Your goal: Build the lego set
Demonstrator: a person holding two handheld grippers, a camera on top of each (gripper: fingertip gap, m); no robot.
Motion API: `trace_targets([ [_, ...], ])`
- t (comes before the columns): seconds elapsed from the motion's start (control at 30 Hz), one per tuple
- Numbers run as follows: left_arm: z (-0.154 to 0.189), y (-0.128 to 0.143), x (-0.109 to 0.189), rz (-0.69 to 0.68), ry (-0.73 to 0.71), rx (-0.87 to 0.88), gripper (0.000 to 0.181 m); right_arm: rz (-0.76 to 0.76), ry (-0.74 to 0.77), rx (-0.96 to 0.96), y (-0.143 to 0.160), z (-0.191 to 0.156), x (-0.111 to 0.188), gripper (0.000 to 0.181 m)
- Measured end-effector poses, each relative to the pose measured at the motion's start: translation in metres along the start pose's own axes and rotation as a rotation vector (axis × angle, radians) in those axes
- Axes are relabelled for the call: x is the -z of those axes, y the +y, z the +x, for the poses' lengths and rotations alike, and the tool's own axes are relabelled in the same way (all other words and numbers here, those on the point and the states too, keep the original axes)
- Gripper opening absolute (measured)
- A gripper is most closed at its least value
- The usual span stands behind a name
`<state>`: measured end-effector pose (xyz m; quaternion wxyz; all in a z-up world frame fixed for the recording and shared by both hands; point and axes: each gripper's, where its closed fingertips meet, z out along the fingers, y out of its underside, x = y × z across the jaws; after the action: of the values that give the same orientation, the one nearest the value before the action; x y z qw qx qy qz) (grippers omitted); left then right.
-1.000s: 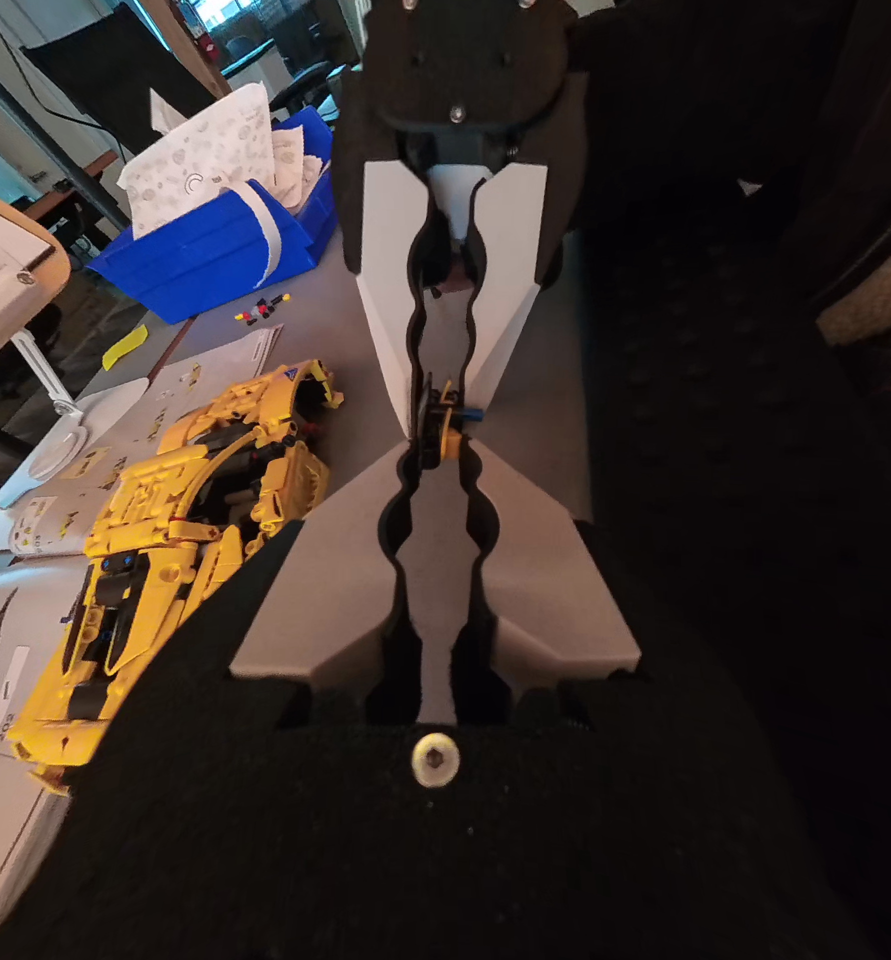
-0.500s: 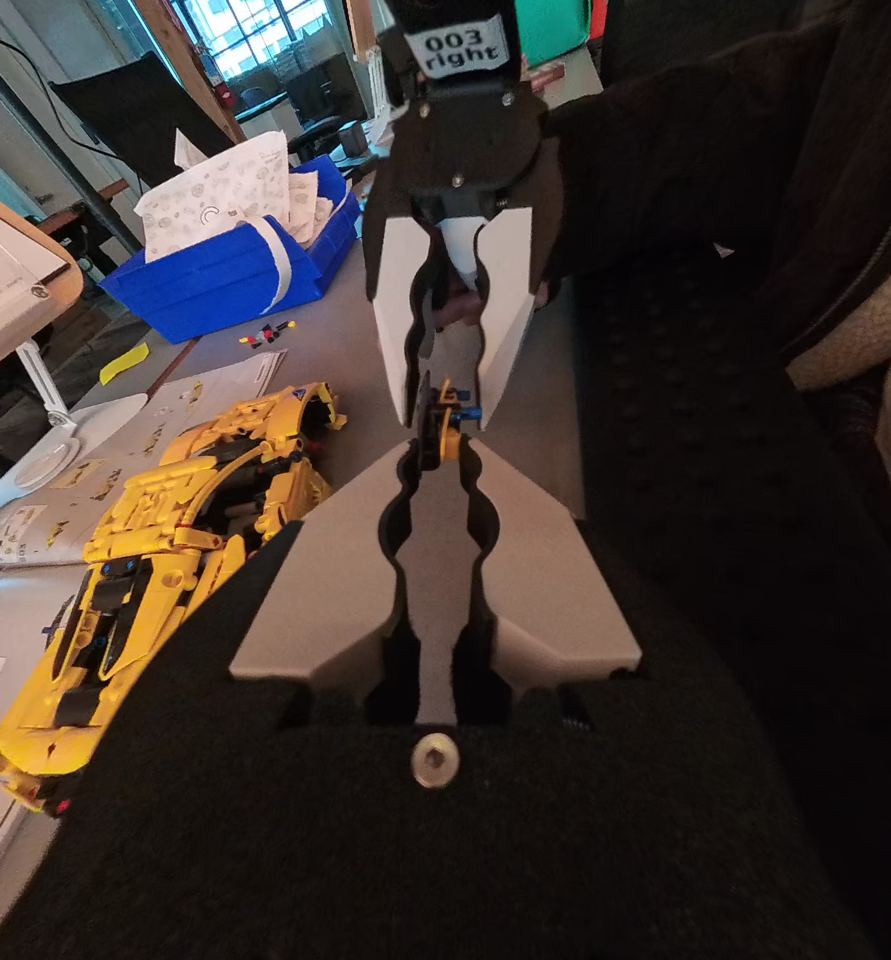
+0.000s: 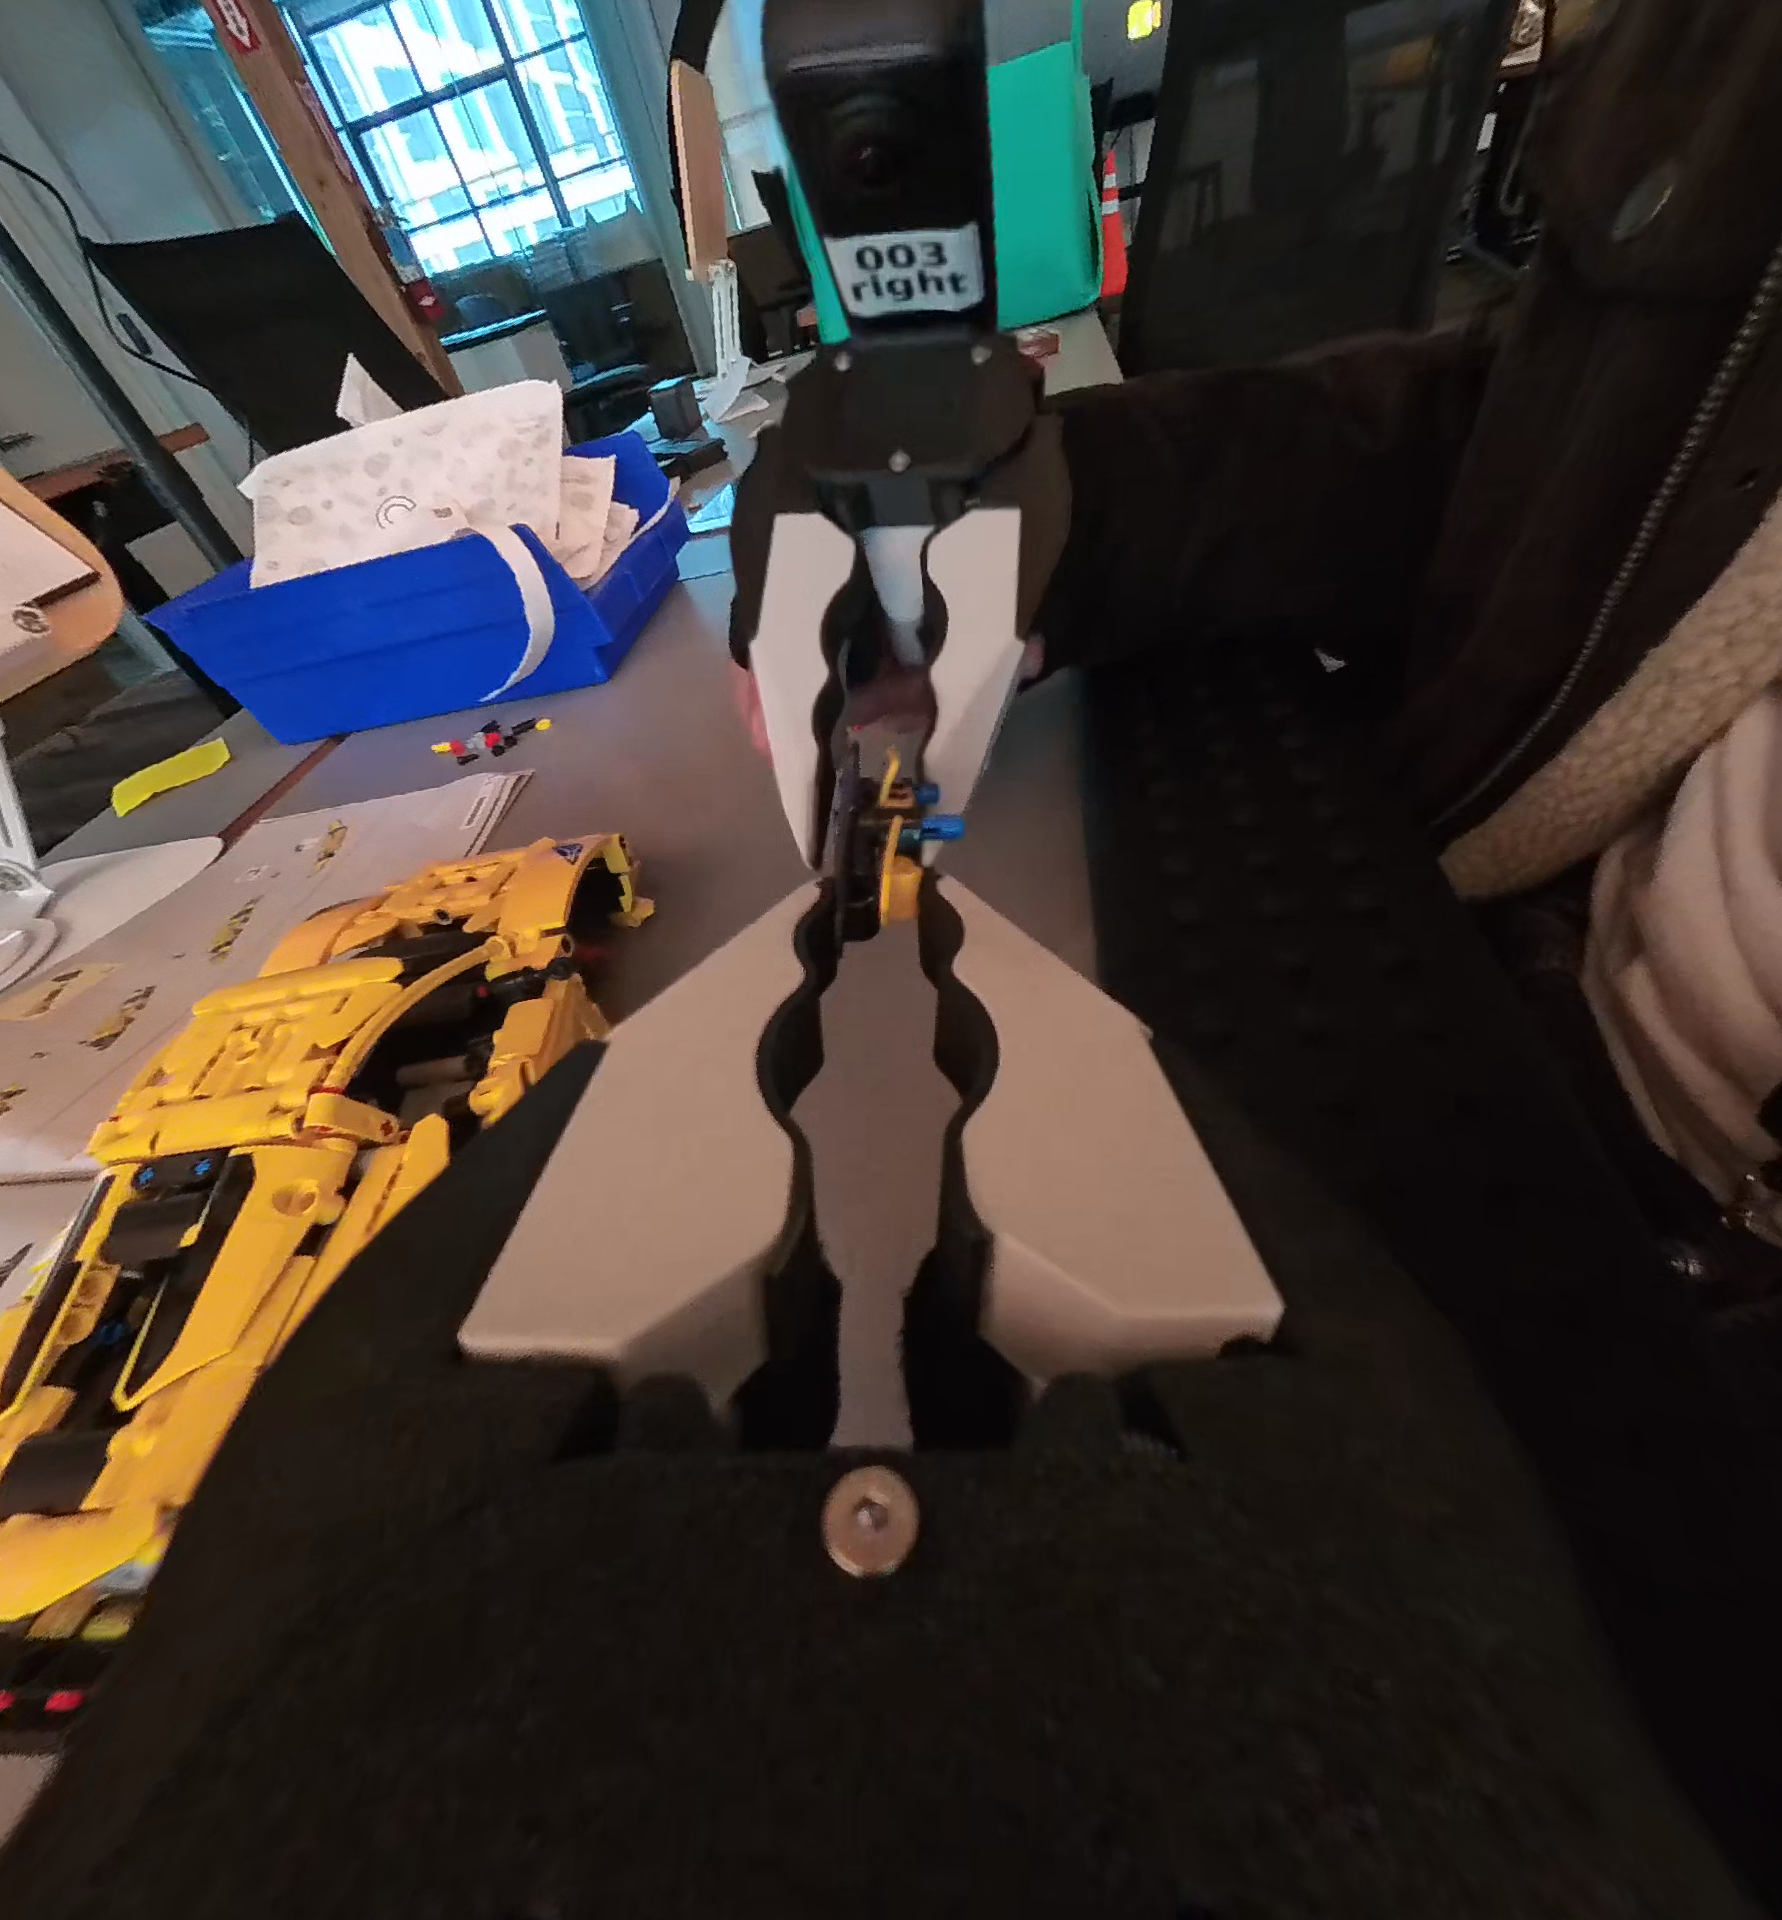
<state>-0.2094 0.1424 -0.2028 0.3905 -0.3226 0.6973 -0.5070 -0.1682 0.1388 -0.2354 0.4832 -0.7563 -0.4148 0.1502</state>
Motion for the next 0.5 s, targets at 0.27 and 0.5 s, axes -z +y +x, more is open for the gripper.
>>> trace_targets([
  [0.27, -0.030, 0.027, 0.010, -0.107, -0.073, 0.217, 0.033, -0.144, 0.122, 0.087, 0.015, 0.019, 0.001, 0.018],
  [0.5, -0.017, 0.038, -0.019, -0.261, -0.119, -0.001, 0.051, -0.330, 0.141, 0.148, 0.023, 0.014, -0.014, 0.019],
])
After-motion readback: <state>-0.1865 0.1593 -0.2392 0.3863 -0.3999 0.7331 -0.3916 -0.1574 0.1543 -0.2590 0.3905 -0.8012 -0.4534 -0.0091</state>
